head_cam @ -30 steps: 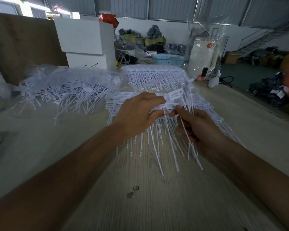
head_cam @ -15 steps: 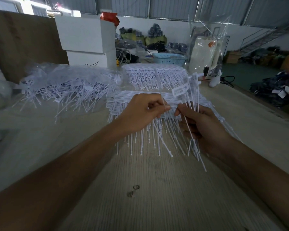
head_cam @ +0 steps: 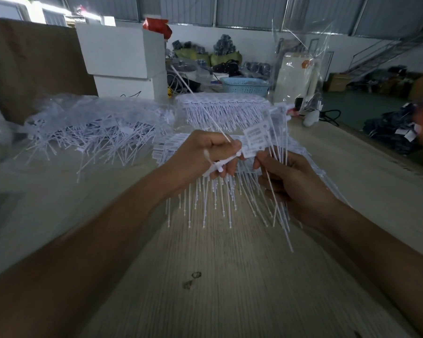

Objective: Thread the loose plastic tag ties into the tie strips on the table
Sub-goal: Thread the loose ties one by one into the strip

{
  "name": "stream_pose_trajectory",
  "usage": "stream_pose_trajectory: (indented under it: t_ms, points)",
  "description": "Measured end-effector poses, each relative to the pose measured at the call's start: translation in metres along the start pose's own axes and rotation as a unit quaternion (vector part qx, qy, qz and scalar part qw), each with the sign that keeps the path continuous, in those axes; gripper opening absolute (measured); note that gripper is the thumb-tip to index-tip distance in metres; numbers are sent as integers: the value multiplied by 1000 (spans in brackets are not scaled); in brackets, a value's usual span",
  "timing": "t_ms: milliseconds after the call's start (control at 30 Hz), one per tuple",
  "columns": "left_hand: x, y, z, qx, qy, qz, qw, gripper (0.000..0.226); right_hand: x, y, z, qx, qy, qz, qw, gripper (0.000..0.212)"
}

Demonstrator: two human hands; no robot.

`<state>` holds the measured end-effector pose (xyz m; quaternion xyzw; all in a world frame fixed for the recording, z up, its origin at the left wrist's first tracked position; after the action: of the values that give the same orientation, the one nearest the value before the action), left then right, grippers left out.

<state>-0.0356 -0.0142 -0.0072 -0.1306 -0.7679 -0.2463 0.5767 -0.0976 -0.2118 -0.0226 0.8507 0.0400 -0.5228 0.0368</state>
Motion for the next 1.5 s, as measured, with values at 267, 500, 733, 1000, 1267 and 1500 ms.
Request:
stream_pose_trajectory:
  t_ms: [267,500,733,1000,1267,1500]
  points:
    - [-4,-3,0,45,-4,-85,995,10,0,-9,2,10,-12,24,1000,26]
    - [1,5,-1,110,-32,-17,993,12,-5,-8,3,-11,-47,-12,999,33]
    - [2,-2,-1,131,-21,-48,990,15,-5,-14,4,-43,-75,-15,996,39]
    - [3,-5,0,152,47,-56,986,19,-5,-17,5,-52,-81,-10,995,40]
    - [3,-5,1,162,78,-80,980,18,-4,-19,6,-46,-52,12,998,36]
    - [3,-2,1,167,60,-79,981,28,1,-9,1,-8,-36,-4,999,30]
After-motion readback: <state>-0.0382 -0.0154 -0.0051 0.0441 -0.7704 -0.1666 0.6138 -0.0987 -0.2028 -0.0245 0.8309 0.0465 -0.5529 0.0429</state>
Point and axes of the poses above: each hand's wrist, its own z-axis away from the middle knuckle, its own y-axis out of the back of the hand, x = y × z, the point moved 1 cm from there along -z, towards the middle knuckle, and after that the axes turned 13 degrees about y, right-handed, at the moved point
